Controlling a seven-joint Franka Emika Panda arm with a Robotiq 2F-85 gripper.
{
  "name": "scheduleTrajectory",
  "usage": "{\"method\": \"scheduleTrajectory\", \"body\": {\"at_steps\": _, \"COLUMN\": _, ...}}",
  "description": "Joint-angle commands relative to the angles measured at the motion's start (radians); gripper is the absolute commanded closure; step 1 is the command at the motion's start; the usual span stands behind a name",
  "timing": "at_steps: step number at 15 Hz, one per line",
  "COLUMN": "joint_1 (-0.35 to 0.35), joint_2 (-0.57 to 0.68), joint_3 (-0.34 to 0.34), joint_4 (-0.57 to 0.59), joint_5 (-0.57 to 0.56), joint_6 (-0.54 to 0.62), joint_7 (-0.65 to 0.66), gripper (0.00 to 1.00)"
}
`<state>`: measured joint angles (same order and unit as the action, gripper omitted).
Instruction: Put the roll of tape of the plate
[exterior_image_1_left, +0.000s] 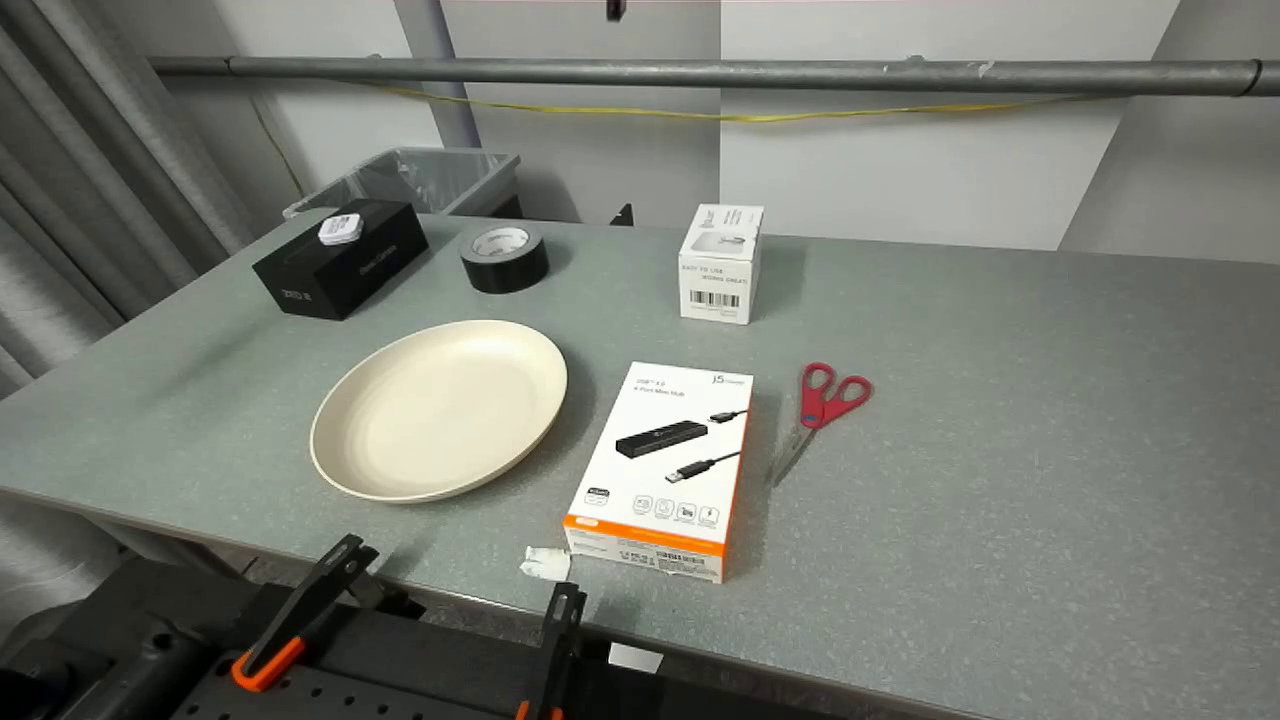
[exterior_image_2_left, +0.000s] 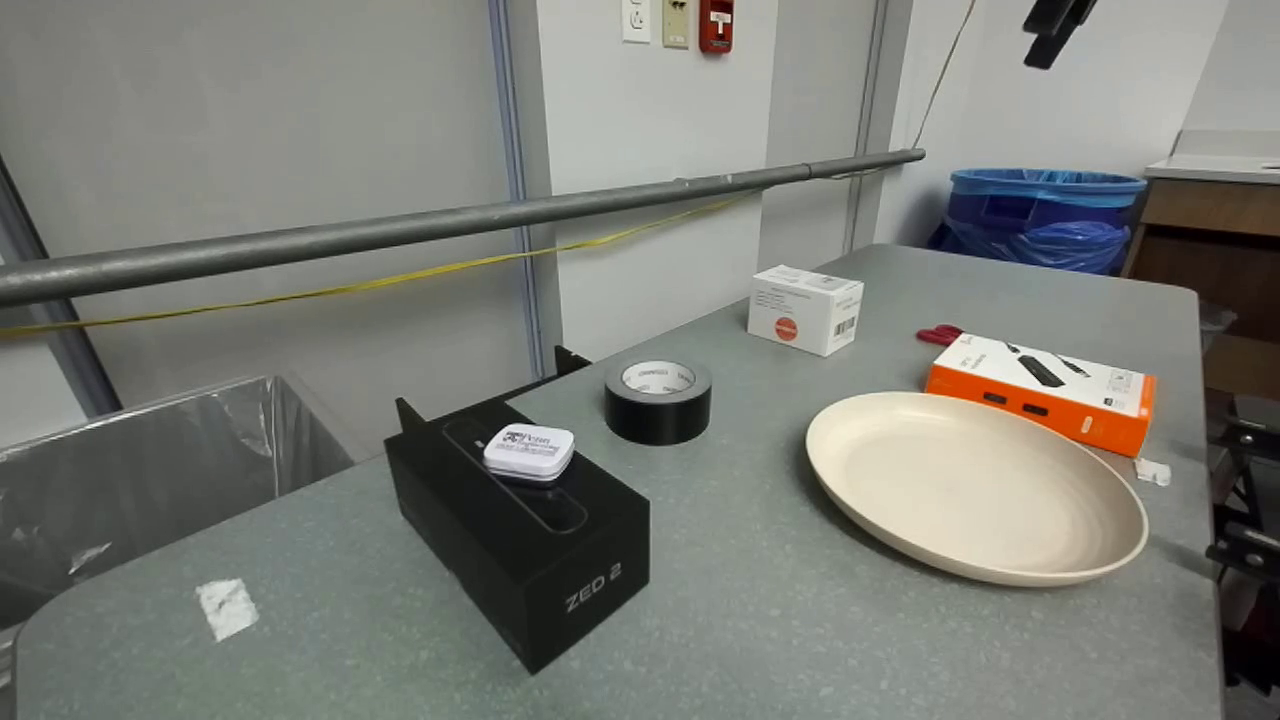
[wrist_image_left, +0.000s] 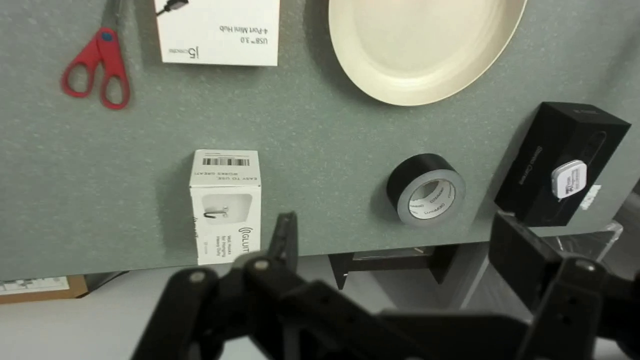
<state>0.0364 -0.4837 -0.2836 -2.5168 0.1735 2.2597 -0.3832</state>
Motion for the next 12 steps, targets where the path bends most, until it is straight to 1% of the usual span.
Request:
{"method": "scheduleTrajectory", "body": {"at_steps": 1, "joint_1": 0.033, "joint_2": 0.123, "joint_3": 0.041, "joint_4": -0.003, "joint_5": 0.058, "joint_6": 0.123, "joint_7": -0.024, "gripper": 0.00}}
{"method": "scheduleTrajectory", "body": {"at_steps": 2, "joint_1": 0.004, "joint_2": 0.072, "joint_3": 0.047, "joint_4": -0.013, "joint_5": 0.031, "joint_6": 0.076, "joint_7": -0.008, "gripper": 0.00}}
{"method": "scheduleTrajectory", "body": {"at_steps": 4, "joint_1": 0.011, "joint_2": 0.119, "joint_3": 0.063, "joint_4": -0.013, "joint_5": 0.038, "joint_6": 0.107, "joint_7": -0.007, "gripper": 0.00}}
{"method": "scheduleTrajectory", "body": {"at_steps": 10, "joint_1": 0.010, "joint_2": 0.128, "joint_3": 0.063, "joint_4": -0.006, "joint_5": 0.038, "joint_6": 0.111, "joint_7": -0.007, "gripper": 0.00}}
{"method": "scheduleTrajectory", "body": {"at_steps": 12, "joint_1": 0.027, "joint_2": 0.172, "joint_3": 0.071, "joint_4": 0.016, "joint_5": 0.059, "joint_6": 0.133, "joint_7": -0.006, "gripper": 0.00}}
